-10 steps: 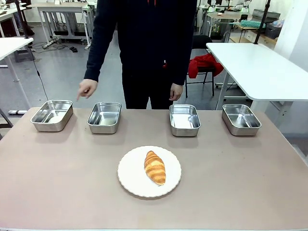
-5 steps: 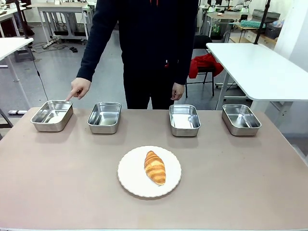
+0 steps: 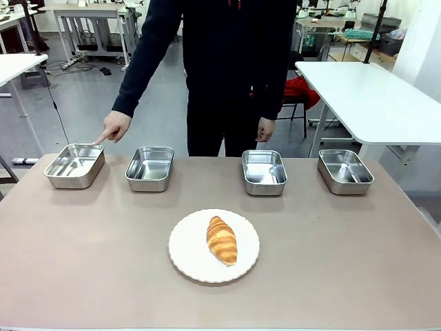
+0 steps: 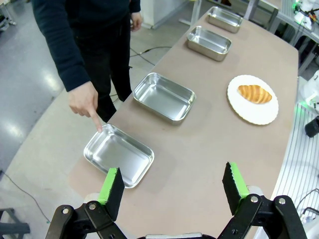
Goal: Place the bread in the container.
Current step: Place the Butter Roll into the Airtight Container indicated by the human.
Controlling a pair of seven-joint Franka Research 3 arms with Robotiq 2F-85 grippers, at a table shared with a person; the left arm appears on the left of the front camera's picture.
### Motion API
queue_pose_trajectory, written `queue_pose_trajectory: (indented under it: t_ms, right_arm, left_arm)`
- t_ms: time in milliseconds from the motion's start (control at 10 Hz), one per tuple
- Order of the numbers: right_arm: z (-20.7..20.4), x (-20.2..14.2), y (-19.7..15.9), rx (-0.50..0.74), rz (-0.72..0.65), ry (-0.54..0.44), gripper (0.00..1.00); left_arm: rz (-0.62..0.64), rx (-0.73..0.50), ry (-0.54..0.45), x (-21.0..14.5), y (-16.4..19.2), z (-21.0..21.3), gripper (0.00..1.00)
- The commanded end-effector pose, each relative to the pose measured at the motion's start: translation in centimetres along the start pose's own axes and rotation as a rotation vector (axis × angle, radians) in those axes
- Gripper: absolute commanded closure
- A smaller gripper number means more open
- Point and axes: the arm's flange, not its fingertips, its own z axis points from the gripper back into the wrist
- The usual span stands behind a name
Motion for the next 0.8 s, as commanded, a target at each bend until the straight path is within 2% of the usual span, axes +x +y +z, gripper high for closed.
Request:
queue_pose_trajectory:
  t_ms: [0,700]
  right_arm:
    - [-0.01,0.22,0.07,-0.001,0.005,-0.005,0.0]
    - [-0.01,0.22,0.07,-0.001,0.005,-0.005,0.0]
  left_arm:
    - [-0.016,0.002,-0.015,0.09,-0.05,0.11,0.0]
    - [-0.016,0.002,-0.015,0.09,-0.05,0.11,0.0]
